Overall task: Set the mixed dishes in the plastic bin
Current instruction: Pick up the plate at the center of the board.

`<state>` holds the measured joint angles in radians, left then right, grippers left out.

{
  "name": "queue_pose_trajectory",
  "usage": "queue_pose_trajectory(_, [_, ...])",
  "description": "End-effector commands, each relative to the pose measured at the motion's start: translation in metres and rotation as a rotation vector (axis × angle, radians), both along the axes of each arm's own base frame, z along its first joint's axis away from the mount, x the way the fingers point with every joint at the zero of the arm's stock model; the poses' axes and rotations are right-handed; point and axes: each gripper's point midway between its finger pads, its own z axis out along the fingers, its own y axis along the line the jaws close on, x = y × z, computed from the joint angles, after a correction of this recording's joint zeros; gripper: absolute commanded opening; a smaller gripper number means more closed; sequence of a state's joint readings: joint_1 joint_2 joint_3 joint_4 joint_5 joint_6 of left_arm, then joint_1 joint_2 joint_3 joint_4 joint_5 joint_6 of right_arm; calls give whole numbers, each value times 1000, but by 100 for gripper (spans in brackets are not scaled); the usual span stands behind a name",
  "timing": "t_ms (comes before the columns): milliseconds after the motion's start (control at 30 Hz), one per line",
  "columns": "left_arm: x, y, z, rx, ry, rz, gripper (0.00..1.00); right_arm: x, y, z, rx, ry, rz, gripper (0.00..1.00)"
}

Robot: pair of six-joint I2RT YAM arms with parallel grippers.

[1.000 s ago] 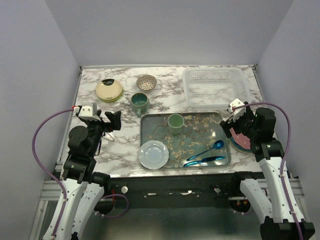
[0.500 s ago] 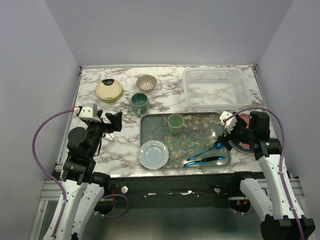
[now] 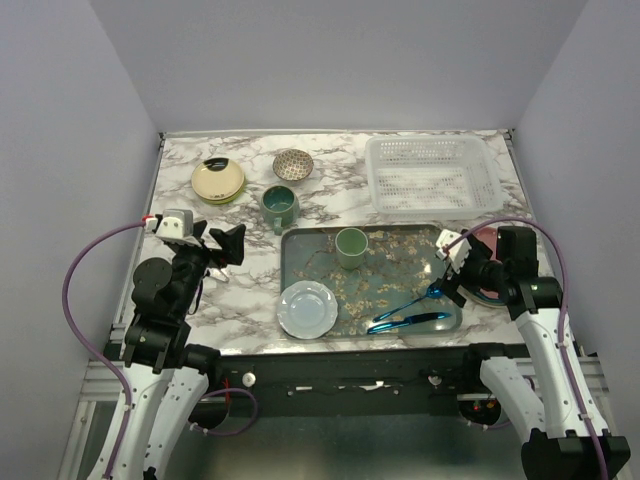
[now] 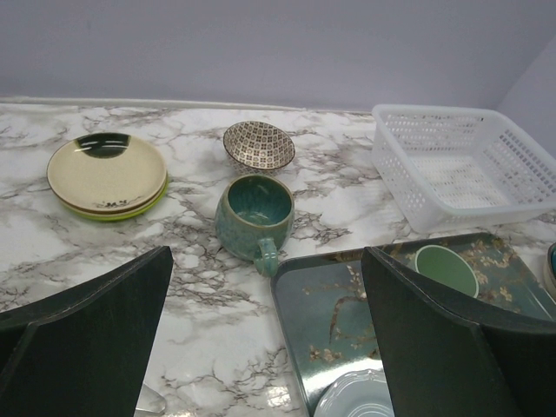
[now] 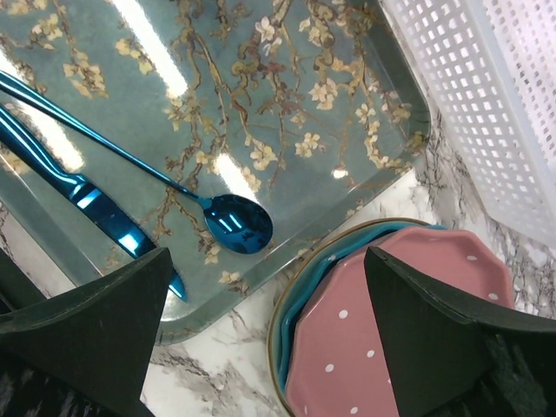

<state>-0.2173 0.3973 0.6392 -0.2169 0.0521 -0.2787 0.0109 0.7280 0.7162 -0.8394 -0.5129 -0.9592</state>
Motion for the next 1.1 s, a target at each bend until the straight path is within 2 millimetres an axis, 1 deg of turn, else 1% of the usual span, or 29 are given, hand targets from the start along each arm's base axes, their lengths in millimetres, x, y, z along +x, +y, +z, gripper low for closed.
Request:
queue_pose_trajectory(0, [-2, -5, 10, -20, -38, -32, 99, -10, -19, -24, -83, 50, -63, 100])
queue_pose_trajectory(133, [-3, -11, 12, -30, -40, -60, 99, -13, -32, -30, -143, 41, -106, 100])
queue_pose_trajectory(267, [-3, -8, 10, -25, -37, -45, 99, -18, -32, -41, -151, 86, -96, 99])
queue_pose_trajectory(367, [-5, -8, 11, -25, -43, -47, 99, -9, -42, -48, -175, 85, -164, 95])
queue_pose_trajectory(400, [-5, -8, 12, -25, -45, -47, 99, -1, -51, -44, -205, 51, -214, 95])
queue_pose_trajectory(433, [-5, -8, 11, -25, -45, -47, 99, 1, -54, -42, -199, 46, -248, 94])
queue_pose_trajectory(500, [-5, -7, 11, -23, -45, -46, 99, 10, -57, -32, -182, 7, -301, 92])
queue_pose_trajectory(533, [-4, -7, 11, -23, -42, -46, 99, 12, -57, -29, -159, 11, -333, 87])
queue_pose_trajectory(567, [-5, -8, 11, -23, -45, -47, 99, 13, -57, -29, -151, 21, -347, 85])
queue_pose_trajectory(633, [-5, -9, 12, -24, -48, -54, 99, 20, -63, -26, -153, 17, -397, 79])
queue_pose_trajectory(667, [-5, -8, 12, -22, -48, -52, 99, 21, -65, -28, -153, 28, -422, 77])
queue_pose_trajectory(700, [-6, -8, 11, -22, -48, -53, 99, 24, -69, -35, -171, 49, -438, 75])
queue_pose_trajectory(733, [-6, -8, 12, -23, -53, -54, 99, 25, -69, -37, -171, 60, -442, 72])
queue_pose_trajectory(800, [-6, -9, 12, -23, -53, -55, 99, 27, -65, -44, -156, 88, -437, 71])
queue_pose_trajectory(867, [-7, -9, 12, -24, -56, -57, 99, 30, -66, -49, -150, 101, -453, 66])
queue_pose_trajectory(900, [-7, -9, 12, -23, -56, -58, 99, 36, -69, -50, -156, 100, -481, 59])
queue_pose_trajectory(933, [-7, -9, 13, -25, -59, -58, 99, 39, -70, -50, -153, 95, -486, 57])
queue_pose_trajectory(967, [-7, -9, 13, -26, -60, -58, 99, 39, -69, -51, -152, 100, -486, 52])
queue_pose_trajectory(1067, [-7, -9, 13, -24, -59, -60, 99, 41, -68, -54, -146, 107, -485, 44])
